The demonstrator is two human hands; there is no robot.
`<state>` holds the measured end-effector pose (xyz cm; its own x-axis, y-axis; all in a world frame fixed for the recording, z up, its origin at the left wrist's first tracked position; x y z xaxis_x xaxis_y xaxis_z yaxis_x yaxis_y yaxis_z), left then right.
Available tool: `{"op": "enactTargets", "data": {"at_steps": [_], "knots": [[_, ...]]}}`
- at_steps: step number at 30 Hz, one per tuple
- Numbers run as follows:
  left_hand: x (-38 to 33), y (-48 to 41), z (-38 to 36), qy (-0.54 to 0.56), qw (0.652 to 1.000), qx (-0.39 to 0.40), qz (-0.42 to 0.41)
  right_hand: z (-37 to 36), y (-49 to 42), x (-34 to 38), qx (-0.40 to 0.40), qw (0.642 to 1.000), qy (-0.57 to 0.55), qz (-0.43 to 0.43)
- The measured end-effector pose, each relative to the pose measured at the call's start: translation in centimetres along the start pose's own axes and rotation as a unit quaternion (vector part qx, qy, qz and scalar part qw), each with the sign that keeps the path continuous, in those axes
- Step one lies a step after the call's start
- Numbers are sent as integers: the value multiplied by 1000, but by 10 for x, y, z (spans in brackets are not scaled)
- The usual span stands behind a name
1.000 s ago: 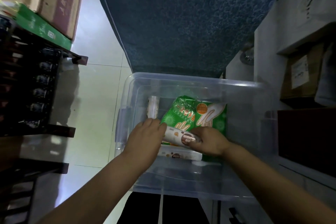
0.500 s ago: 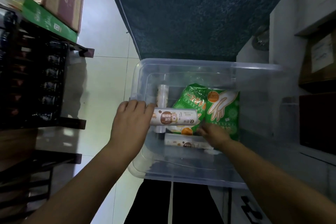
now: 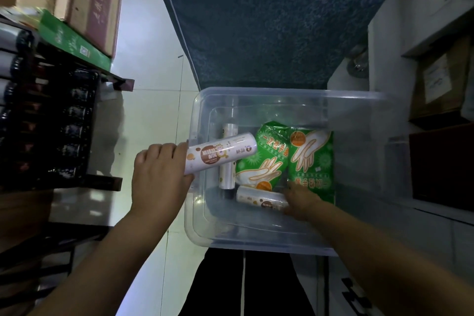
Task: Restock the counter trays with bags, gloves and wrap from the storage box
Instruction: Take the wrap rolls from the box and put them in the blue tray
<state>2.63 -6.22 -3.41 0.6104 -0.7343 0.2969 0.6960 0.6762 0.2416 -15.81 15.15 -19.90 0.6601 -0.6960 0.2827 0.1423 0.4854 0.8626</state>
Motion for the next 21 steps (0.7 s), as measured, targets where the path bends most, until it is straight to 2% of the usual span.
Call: {"op": "enactTargets", "data": {"at_steps": [2,4,6,9,12,17,21], "knots": [[3,8,9,12,1000,-6,-2,6,22,-1,-8,997,-65,-31],[8,16,21,27,1000,-8,-6,13,48,-3,-34,996,-77,-44],[12,25,35,37,999,-16,-16,18,78,-3,-73,992,-91,-52],[21,40,54,57,997,-42,-31,22,126,1,-139,974,-173,-52],[28,53,72,96,993,-59,-46,20,178,13,-226,931,-282,-59],[26,74,108,209,973,-73,-63,5,268,40,-337,826,-452,-30],[7,87,141,287,949,-83,-97,-7,339,53,-385,787,-482,-12]]}}
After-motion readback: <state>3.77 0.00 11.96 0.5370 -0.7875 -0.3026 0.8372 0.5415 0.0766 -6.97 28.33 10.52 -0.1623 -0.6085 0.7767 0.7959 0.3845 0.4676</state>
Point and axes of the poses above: each hand's wrist, its own y-axis away from the middle knuckle, its own z-axis out of the back of the hand, x = y × z, the point moved 1 cm from there along -y, towards the middle knuckle, and after that the axes turned 14 degrees about -y, right-handed, at the moved point
